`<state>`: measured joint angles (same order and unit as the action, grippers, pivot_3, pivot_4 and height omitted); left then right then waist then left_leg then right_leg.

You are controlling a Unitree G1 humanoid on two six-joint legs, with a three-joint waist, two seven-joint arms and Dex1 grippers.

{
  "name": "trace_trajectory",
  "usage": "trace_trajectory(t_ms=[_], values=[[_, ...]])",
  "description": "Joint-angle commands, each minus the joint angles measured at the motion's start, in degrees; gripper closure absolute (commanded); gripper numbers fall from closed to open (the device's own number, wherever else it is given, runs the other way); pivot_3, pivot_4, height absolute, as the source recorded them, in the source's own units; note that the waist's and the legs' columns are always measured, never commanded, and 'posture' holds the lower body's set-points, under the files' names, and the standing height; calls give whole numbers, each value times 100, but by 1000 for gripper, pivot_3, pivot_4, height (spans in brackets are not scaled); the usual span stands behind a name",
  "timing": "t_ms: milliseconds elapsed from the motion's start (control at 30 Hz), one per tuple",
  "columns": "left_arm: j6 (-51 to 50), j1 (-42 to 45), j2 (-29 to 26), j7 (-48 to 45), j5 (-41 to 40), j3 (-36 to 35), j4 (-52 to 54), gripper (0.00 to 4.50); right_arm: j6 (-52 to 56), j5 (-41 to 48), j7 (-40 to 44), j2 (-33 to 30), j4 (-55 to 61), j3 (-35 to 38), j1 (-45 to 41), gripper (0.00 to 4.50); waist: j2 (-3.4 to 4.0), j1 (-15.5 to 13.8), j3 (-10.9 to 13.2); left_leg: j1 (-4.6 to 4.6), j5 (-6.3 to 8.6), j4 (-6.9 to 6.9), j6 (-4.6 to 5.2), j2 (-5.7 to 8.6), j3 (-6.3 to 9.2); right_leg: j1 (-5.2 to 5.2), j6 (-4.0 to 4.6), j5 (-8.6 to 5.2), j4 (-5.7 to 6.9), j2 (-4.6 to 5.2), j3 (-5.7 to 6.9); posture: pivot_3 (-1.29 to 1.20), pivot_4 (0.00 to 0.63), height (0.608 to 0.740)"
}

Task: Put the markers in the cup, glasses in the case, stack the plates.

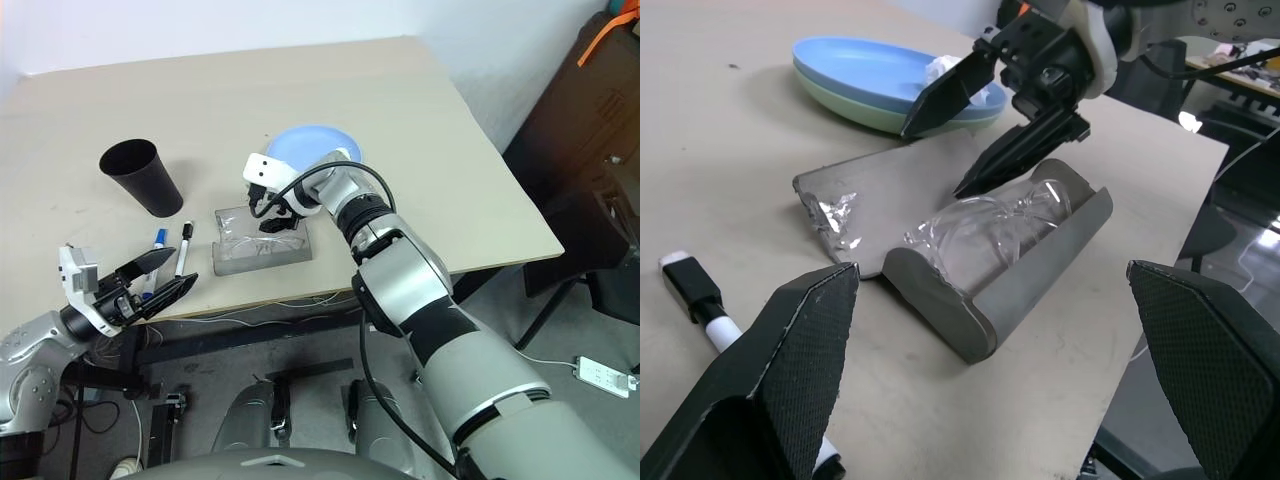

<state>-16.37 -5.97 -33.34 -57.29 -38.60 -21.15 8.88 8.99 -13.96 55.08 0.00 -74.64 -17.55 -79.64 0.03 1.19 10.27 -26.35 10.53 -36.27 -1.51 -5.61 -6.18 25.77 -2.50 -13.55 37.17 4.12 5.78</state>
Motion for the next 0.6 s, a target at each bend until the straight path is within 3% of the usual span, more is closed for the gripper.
trace_trajectory(t_ms=[33, 167, 433, 600], values=[[130, -39, -5, 15, -47, -107, 217, 0, -45, -27, -27, 115, 13, 69, -191, 685, 0, 0, 0, 0, 0, -1, 0, 0, 0, 0, 0, 0, 0, 0, 0, 0, 150, 738], [153, -73, 13, 36, -43, -93, 237, 0, -21, -29, -2, 110, 16, 121, -269, 1581, 0, 0, 0, 0, 0, -1, -1, 0, -1, 0, 0, 0, -1, 0, -1, 0, 150, 738], [190, -52, 24, 34, -12, -35, 193, 0, 5, 20, 170, -35, 33, 287, -418, 4353, 0, 0, 0, 0, 0, 0, -1, 0, 0, 0, 0, 0, -1, 0, -1, 0, 150, 738], [200, 57, 29, 8, 27, 21, 94, 0, -19, 1, 37, -124, 36, 357, -486, 4434, 0, -2, 0, 0, 0, -1, 0, 0, 0, 0, 0, 0, 0, 0, -1, 0, 150, 738]])
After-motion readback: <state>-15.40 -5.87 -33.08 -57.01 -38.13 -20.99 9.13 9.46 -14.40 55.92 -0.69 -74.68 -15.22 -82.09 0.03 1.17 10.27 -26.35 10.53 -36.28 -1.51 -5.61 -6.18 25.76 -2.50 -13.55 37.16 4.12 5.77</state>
